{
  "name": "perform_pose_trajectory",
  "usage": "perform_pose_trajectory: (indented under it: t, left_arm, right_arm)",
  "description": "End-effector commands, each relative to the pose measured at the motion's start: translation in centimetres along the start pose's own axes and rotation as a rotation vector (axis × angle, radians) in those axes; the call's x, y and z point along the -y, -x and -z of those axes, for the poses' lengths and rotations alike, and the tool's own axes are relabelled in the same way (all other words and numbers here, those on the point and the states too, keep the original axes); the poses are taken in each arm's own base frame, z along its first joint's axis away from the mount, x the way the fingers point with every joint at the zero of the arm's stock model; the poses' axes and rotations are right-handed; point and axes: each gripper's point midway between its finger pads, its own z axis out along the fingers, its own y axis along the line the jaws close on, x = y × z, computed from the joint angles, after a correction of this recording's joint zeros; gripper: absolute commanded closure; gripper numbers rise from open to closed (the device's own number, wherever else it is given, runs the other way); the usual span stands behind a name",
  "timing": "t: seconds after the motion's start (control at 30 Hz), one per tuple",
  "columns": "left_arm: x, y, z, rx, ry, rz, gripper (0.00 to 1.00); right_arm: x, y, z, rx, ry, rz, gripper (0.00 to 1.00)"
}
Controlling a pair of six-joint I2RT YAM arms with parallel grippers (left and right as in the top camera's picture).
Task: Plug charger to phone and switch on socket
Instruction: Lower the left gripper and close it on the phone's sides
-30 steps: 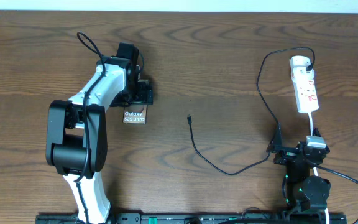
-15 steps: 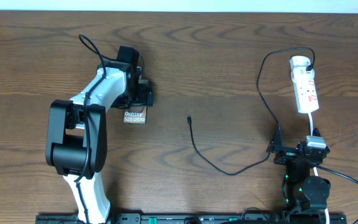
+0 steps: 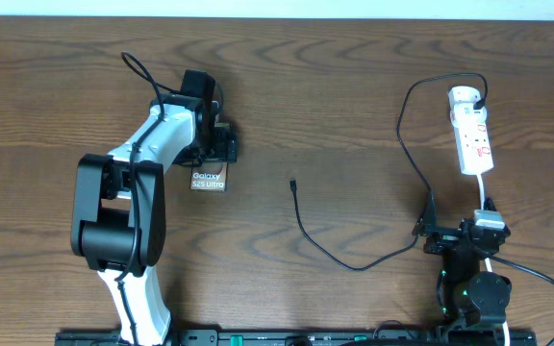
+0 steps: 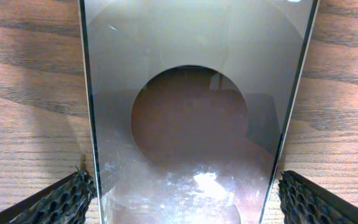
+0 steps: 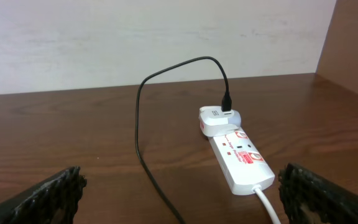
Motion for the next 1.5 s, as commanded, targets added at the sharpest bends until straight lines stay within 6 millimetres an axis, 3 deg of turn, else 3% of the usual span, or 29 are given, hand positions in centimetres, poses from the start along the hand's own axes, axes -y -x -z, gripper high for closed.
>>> perform_pose_trajectory:
  t: [0.0,1.47]
  left_arm:
    - [-0.05,-0.97,-0.70,-0.028,-0.004,-0.008,0.07]
    - [0.02,-0.65,-0.71,-0.015,-0.007,-0.020,0.07]
  right_arm:
    - [-0.15,-0.05,0.03,0.000,0.005,0.009,0.01]
    - [-0.15,-0.05,0.03,0.000,0.005,0.009,0.01]
